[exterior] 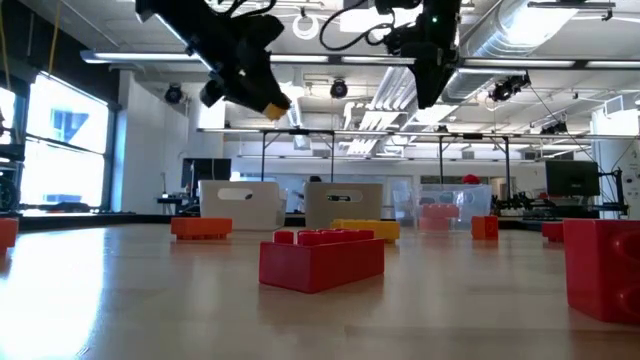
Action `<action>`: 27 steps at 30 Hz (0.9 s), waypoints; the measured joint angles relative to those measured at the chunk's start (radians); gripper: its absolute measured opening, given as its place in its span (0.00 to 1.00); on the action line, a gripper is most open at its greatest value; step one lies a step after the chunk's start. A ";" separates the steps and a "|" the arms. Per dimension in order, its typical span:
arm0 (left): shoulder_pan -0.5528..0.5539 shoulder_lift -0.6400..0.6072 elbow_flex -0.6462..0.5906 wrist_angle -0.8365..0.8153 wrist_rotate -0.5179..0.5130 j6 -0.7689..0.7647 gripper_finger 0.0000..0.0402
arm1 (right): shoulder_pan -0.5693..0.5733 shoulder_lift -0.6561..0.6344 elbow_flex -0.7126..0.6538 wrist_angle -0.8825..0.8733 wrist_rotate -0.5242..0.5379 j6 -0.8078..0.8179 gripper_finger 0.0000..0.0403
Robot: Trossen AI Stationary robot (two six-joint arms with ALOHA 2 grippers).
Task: Sort & place blocks by color
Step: Put the yellow game piece into the gray bin
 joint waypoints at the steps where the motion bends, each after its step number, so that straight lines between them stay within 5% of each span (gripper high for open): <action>1: 0.017 0.001 0.000 0.018 0.011 0.014 0.26 | 0.000 -0.006 0.000 0.002 0.000 0.004 0.48; 19: 0.222 0.136 0.001 0.432 0.246 0.166 0.27 | 0.000 -0.029 0.000 0.103 -0.010 0.015 0.48; 27: 0.292 0.252 0.043 0.434 0.287 0.181 0.27 | 0.000 -0.029 0.000 0.090 -0.095 0.015 0.48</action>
